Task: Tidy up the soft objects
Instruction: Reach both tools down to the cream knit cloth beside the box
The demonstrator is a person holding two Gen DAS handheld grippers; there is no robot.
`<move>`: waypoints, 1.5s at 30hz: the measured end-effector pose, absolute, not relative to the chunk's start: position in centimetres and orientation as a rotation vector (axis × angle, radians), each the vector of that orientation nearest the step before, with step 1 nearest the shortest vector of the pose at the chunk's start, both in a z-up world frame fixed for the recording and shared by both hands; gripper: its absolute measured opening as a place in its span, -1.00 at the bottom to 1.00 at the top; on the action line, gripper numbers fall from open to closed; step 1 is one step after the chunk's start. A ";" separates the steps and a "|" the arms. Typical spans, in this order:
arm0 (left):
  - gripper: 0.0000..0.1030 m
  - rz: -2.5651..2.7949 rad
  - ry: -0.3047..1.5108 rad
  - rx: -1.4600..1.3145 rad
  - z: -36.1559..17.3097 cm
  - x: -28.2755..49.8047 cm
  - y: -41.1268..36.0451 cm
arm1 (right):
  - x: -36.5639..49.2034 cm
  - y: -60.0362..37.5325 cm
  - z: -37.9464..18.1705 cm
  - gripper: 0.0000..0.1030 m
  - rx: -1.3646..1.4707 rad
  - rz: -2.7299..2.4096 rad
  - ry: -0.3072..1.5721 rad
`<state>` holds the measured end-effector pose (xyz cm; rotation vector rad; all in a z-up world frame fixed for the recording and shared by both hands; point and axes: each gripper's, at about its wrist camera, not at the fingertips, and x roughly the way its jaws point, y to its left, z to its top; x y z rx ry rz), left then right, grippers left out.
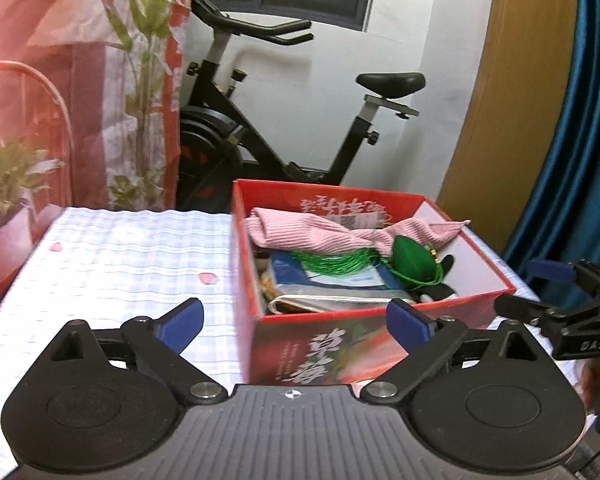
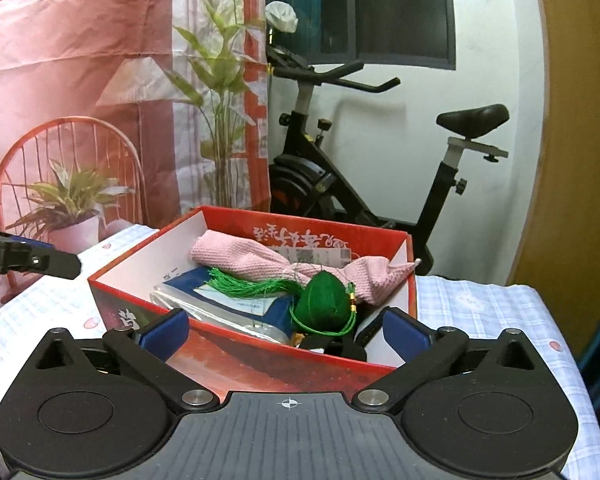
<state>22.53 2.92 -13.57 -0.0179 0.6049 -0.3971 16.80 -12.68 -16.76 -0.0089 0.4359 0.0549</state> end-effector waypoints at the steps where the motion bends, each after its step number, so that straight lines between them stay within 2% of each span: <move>1: 0.95 -0.387 0.603 -0.012 -13.6 22.4 3.0 | 16.6 -12.6 -16.7 0.99 -0.007 0.053 0.430; 14: 1.00 -0.289 0.620 0.016 -15.0 20.0 4.0 | 14.2 -12.5 -18.7 0.99 0.025 0.004 0.439; 36: 0.98 -0.286 0.732 -0.007 -21.8 21.1 4.2 | 12.5 -12.6 -27.5 0.99 0.083 -0.032 0.661; 39: 0.87 -0.307 0.739 -0.030 -22.4 22.0 3.9 | 13.3 -13.1 -28.0 0.80 0.109 -0.020 0.682; 41: 0.62 -0.328 0.750 -0.040 -22.8 22.8 3.7 | 13.8 -13.4 -28.4 0.55 0.132 -0.007 0.697; 42: 0.55 -0.341 0.763 -0.044 -23.1 23.3 3.6 | 14.1 -13.5 -28.6 0.51 0.141 -0.005 0.702; 44: 0.14 -0.365 0.785 -0.054 -23.7 23.9 3.1 | 14.6 -13.6 -28.8 0.43 0.154 0.003 0.711; 45: 0.03 -0.378 0.797 -0.059 -24.0 24.1 3.0 | 14.7 -13.6 -28.9 0.41 0.158 0.009 0.713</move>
